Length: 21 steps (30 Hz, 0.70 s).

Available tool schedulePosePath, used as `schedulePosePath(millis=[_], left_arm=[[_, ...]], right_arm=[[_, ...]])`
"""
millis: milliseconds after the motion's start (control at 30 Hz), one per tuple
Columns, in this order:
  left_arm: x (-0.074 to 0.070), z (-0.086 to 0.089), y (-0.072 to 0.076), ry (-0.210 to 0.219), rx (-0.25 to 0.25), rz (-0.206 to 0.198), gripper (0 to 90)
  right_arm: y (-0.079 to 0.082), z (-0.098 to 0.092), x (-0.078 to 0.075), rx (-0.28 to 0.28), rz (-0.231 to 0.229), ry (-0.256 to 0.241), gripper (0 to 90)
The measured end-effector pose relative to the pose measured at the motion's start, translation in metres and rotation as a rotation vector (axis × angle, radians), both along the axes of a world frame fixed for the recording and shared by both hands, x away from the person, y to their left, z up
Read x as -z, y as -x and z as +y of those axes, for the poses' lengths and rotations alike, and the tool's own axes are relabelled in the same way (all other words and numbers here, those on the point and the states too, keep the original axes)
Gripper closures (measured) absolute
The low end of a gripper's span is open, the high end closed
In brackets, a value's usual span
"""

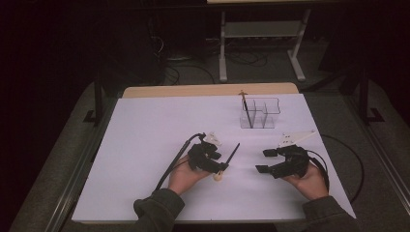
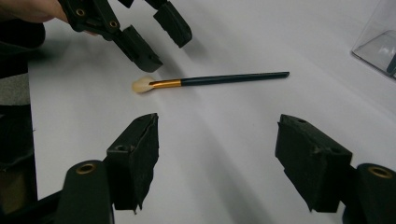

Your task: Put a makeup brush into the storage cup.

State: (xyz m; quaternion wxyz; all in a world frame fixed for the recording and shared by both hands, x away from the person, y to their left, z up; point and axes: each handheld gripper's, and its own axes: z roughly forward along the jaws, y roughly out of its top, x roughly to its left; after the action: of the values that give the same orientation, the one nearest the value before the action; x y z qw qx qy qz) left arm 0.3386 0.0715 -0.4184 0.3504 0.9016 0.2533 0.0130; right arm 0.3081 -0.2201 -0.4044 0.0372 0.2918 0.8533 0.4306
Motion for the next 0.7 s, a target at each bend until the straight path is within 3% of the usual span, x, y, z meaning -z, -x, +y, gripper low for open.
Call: schedulePosePath(millis=[467, 533, 567, 700], left_arm=[[0.007, -0.012, -0.002, -0.044, -0.019, 0.017, 55.1], [0.007, -0.012, -0.003, -0.079, 0.002, 0.011, 56.7], [0.009, -0.014, -0.002, -0.057, -0.02, 0.014, 57.6], [0.009, -0.014, -0.004, -0.084, -0.001, 0.01, 61.6]], right_arm=[[0.0, -0.001, 0.0, -0.003, 0.003, -0.005, 28.8], [0.0, 0.0, 0.0, -0.004, 0.003, -0.005, 28.7], [0.0, 0.0, 0.0, -0.005, 0.002, -0.005, 28.7], [0.0, 0.0, 0.0, -0.008, 0.003, -0.006, 28.5]])
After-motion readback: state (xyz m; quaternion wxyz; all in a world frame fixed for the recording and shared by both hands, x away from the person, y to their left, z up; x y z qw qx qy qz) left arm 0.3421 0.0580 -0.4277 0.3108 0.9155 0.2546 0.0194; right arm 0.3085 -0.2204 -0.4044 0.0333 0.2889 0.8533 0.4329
